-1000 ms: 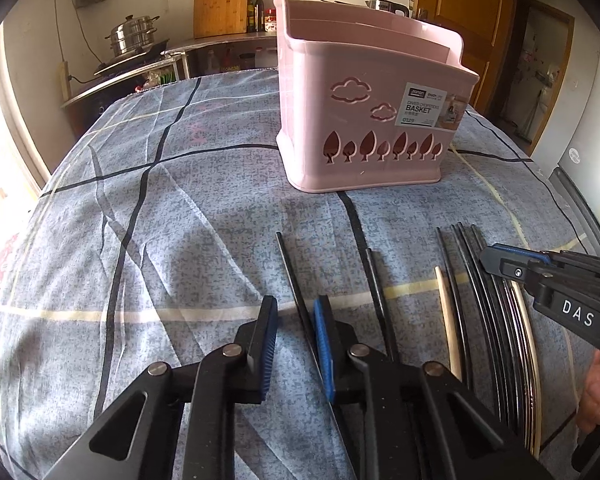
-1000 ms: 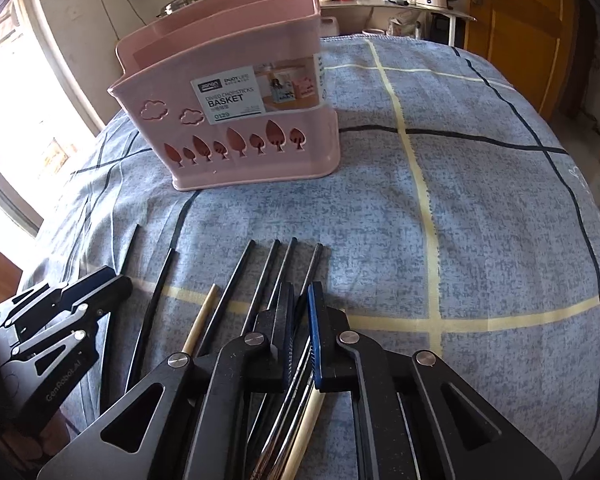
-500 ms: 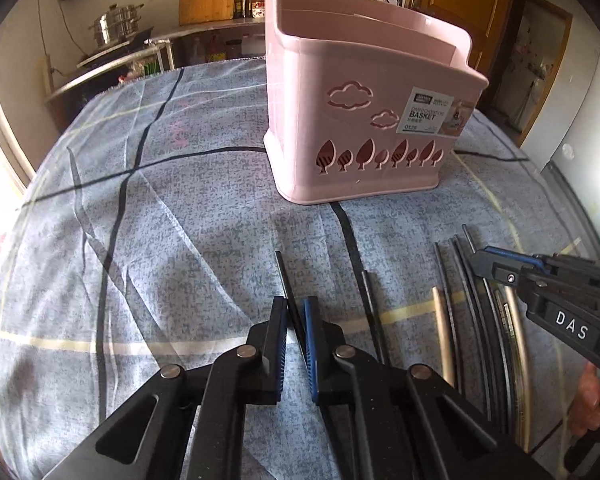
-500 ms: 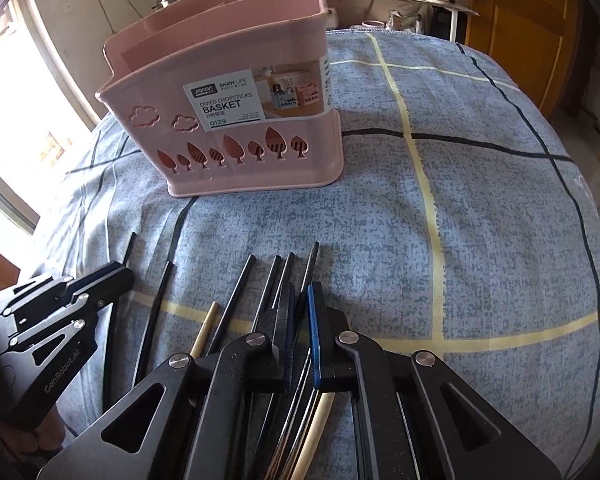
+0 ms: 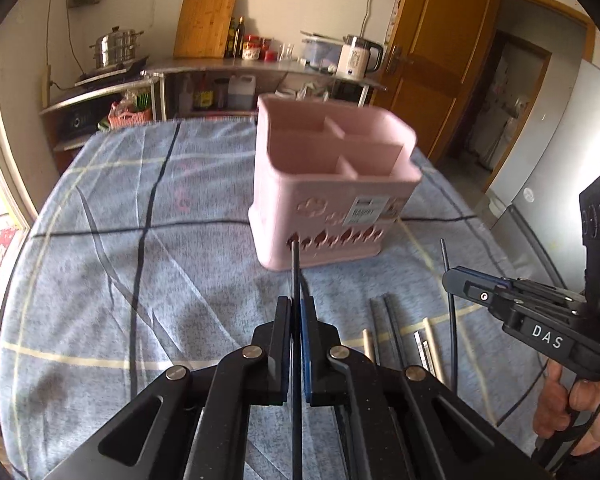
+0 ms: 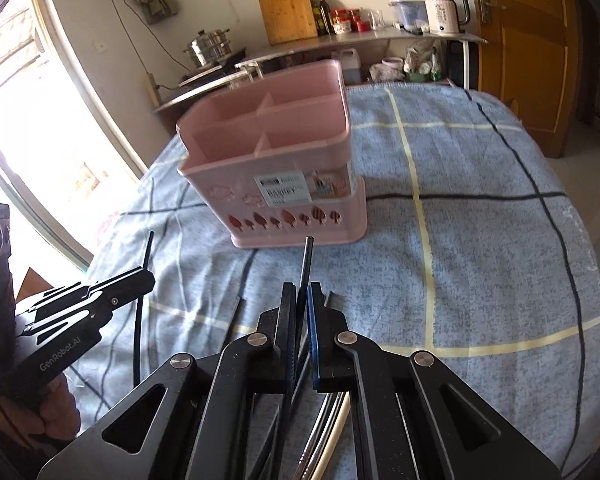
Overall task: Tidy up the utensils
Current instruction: 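Lift the black chopsticks with both grippers and carry them over the pink basket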
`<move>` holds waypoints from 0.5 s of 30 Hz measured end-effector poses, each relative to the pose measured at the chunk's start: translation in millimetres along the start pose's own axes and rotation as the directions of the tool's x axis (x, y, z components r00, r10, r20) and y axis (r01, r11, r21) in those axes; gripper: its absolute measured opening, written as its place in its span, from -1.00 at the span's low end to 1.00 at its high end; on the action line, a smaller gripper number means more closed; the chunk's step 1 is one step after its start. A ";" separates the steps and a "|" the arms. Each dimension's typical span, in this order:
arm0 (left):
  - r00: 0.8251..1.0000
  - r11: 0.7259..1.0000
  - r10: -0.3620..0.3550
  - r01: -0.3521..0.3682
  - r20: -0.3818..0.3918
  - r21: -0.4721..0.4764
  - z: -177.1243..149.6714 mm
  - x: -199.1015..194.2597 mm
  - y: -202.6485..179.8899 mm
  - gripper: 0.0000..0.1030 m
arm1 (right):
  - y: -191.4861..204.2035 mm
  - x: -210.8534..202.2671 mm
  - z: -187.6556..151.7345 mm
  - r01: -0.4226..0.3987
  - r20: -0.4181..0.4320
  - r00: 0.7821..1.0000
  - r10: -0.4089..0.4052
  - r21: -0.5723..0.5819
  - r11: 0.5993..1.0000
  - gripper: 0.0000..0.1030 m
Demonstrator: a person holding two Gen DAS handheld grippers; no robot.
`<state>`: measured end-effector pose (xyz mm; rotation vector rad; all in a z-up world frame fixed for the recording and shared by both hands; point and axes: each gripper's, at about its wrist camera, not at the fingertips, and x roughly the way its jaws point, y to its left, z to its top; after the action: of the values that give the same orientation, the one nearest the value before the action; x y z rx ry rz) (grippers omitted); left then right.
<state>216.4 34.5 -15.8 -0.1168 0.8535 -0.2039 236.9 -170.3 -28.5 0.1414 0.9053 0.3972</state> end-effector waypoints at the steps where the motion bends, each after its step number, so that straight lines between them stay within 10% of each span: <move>1: 1.000 1.000 -0.004 0.004 0.020 0.005 4.8 -10.6 -2.0 -0.92 | 0.6 -4.5 2.3 -0.005 0.010 1.000 0.005 -0.002 1.000 -0.90; 15: 0.987 0.998 -0.035 0.025 0.158 0.065 32.9 -88.8 -33.4 -0.92 | 17.0 -87.6 25.7 -0.032 0.187 0.981 0.042 -0.056 0.998 -0.91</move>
<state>180.1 22.7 77.1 -0.0855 0.6856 -0.2461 204.3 -188.0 56.6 0.1445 0.7057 0.4341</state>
